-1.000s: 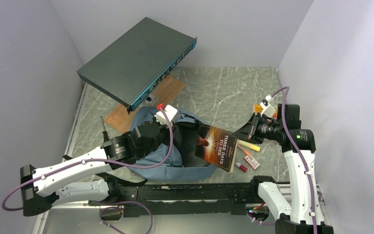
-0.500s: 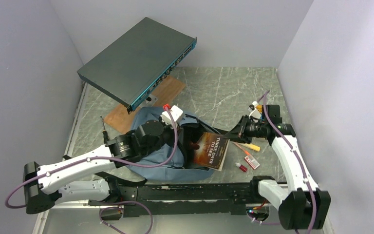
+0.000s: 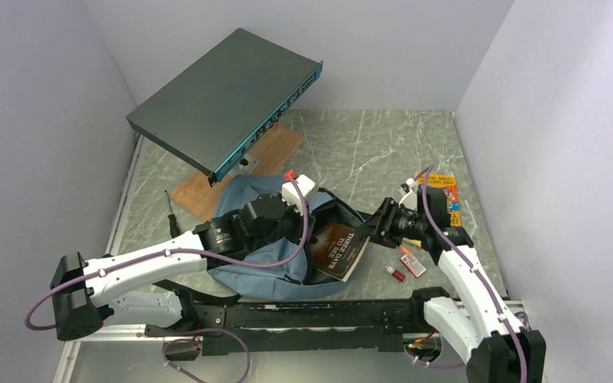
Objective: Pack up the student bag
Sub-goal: Place the book in the student bag.
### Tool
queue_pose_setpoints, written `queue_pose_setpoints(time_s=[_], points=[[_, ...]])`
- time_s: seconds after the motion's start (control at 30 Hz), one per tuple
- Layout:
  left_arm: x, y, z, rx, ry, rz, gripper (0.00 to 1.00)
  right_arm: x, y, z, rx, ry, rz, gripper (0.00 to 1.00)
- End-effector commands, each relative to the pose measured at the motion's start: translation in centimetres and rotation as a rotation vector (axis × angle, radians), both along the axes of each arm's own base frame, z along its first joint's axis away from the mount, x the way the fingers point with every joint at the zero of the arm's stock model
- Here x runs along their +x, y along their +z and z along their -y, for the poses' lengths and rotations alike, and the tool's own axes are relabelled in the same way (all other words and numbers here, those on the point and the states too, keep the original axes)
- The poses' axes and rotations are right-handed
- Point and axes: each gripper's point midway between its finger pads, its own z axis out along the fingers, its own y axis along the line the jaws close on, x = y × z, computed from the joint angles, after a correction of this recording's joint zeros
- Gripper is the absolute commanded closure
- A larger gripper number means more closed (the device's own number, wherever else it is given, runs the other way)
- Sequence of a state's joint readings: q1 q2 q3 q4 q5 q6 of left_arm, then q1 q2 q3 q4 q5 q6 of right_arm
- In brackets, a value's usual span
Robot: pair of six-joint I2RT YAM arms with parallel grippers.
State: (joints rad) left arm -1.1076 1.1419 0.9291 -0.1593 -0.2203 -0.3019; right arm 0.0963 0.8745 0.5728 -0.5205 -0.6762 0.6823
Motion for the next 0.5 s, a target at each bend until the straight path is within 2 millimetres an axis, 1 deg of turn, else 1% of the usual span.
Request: queue_pose_setpoints(time_s=[0.0,0.03,0.13,0.17,0.27,0.33,0.4,0.47], points=[[0.2,4.2,1.5,-0.130,-0.023,0.042,1.00,0.9,2.2,-1.6,0.065,-0.051,0.108,0.47],[0.2,4.2,1.4,-0.130,-0.024,0.042,1.00,0.9,1.9,-1.8,0.067,-0.058,0.112,0.47],[0.2,4.1,1.3,-0.123,-0.019,0.042,1.00,1.2,1.3,-2.8,0.098,-0.060,0.120,0.59],[0.2,4.0,1.2,-0.118,-0.017,0.041,1.00,1.3,1.2,-3.2,0.100,-0.057,0.127,0.60],[0.2,4.2,1.1,-0.120,-0.013,0.039,1.00,2.0,1.2,-4.0,0.088,-0.069,0.154,0.58],[0.2,4.3,1.0,-0.128,-0.011,0.039,1.00,2.3,1.6,-5.1,0.128,-0.072,0.168,0.57],[0.2,4.4,1.0,-0.131,-0.008,0.040,1.00,2.3,1.5,-6.2,0.159,-0.078,0.167,0.57],[0.2,4.5,1.0,-0.131,-0.008,0.039,1.00,2.2,1.1,-7.1,0.149,-0.085,0.155,0.56]])
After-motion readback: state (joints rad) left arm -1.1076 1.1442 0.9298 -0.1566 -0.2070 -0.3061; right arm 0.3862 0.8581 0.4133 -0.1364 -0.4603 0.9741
